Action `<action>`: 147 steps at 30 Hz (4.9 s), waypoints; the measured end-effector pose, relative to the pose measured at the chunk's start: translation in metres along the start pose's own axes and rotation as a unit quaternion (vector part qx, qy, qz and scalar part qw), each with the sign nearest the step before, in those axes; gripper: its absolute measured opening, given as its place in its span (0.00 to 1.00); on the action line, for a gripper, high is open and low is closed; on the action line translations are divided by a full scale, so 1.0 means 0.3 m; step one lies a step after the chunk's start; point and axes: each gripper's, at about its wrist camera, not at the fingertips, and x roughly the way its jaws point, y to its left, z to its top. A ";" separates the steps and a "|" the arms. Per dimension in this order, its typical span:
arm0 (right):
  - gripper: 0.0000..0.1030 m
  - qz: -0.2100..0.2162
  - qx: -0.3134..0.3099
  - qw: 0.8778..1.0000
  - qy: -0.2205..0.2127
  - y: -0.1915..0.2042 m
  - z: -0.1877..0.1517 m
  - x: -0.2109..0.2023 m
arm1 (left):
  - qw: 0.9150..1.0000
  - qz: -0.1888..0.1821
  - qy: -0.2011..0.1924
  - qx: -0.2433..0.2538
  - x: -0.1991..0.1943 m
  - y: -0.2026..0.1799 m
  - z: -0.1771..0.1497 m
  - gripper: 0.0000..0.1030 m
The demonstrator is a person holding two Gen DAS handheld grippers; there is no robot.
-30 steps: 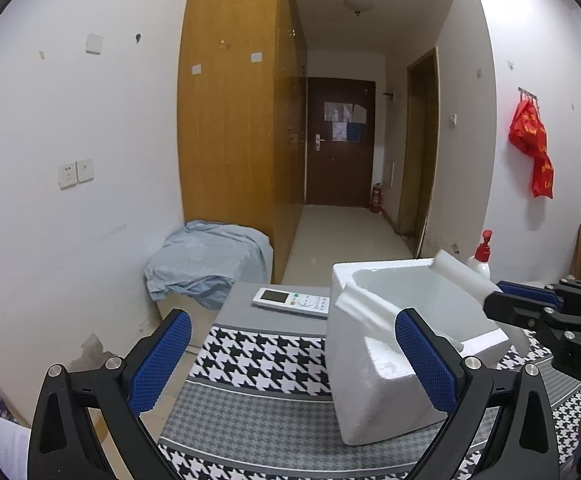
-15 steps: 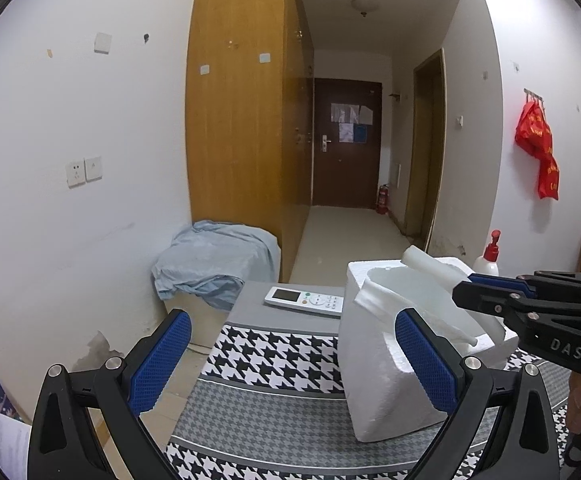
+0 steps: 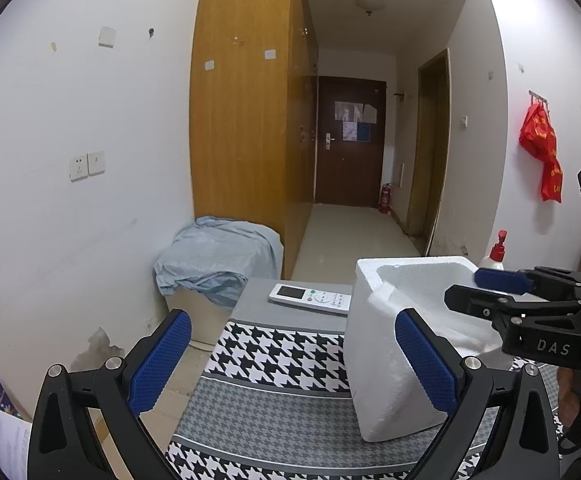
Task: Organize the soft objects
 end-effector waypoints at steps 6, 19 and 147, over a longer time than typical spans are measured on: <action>0.63 0.001 0.010 1.000 0.001 -0.018 -0.006 -0.006 | 1.000 -0.003 0.000 0.001 0.004 -0.001 0.003 0.99; 0.65 -0.008 0.009 1.000 -0.003 -0.033 -0.006 -0.028 | 1.000 -0.005 -0.002 0.001 0.004 0.000 0.004 0.99; 1.00 -0.123 0.025 0.976 -0.178 -0.063 -0.492 -0.734 | 0.991 -0.098 -0.092 0.010 -0.455 -0.367 -0.237 0.99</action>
